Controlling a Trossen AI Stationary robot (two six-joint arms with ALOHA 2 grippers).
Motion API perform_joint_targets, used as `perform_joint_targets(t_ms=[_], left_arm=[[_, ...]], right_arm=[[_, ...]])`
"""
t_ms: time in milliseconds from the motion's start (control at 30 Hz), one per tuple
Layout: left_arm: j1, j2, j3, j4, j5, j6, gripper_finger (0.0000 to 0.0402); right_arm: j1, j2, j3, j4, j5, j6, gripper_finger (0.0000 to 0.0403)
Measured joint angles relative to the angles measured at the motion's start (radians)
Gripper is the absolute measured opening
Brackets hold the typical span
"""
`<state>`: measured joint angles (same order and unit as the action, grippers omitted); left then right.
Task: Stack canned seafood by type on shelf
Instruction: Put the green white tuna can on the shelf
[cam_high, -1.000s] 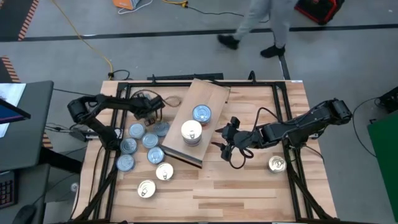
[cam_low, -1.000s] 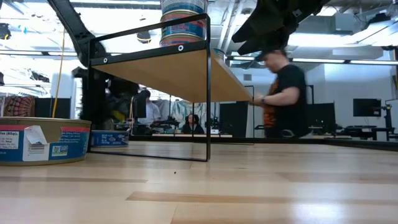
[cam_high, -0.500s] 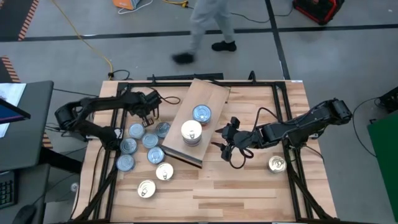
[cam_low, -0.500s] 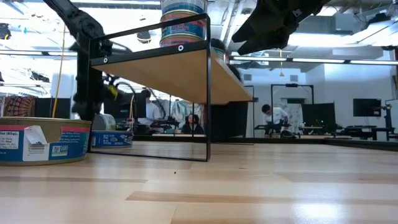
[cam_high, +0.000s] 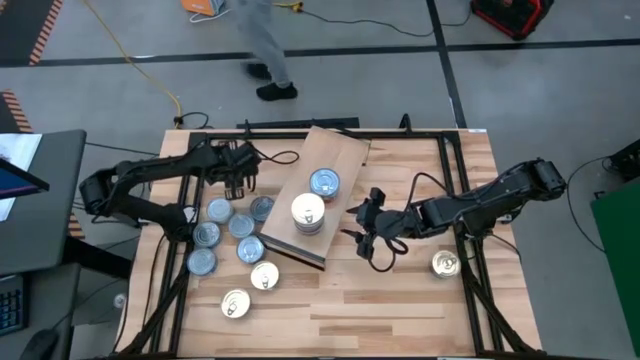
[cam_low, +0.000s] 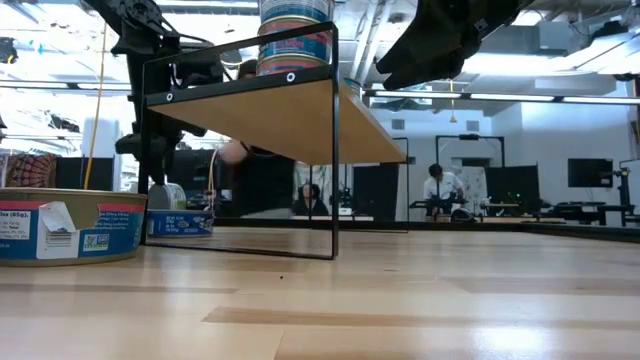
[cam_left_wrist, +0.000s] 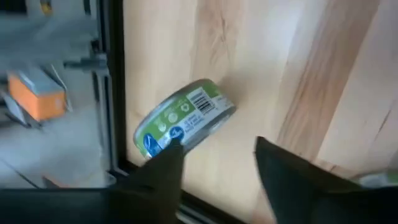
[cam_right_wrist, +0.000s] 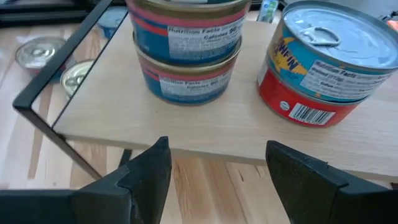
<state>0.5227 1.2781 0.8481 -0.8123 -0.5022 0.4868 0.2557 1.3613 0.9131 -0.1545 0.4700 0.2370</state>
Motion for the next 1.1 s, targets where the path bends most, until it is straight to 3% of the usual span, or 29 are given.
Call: perform_joint_targets(t_ms=[100, 233, 533, 767, 1100], left_arm=[[-0.004, 0.0, 0.007, 0.0, -0.011, 0.083, 0.0265], [-0.001, 0.0, 0.007, 0.002, -0.015, 0.197, 0.0301], [0.059, 0.0, 0.007, 0.054, 0.006, 0.41, 0.0285], [0.123, 0.079, 0.008, 0.081, 0.047, 0.44, 0.0272], [0.128, 0.162, 0.008, 0.092, -0.025, 0.559, 0.0267]], right_arm=[[-0.02, -0.009, 0.0, -0.013, -0.031, -0.027, 0.0285], [-0.053, -0.039, 0.0, -0.02, -0.055, -0.076, 0.0285], [-0.145, -0.106, 0.0, -0.022, -0.079, -0.149, 0.0285], [-0.148, -0.097, 0.0, -0.022, -0.091, -0.144, 0.0285], [-0.124, -0.098, 0.0, -0.023, -0.09, -0.114, 0.0285]])
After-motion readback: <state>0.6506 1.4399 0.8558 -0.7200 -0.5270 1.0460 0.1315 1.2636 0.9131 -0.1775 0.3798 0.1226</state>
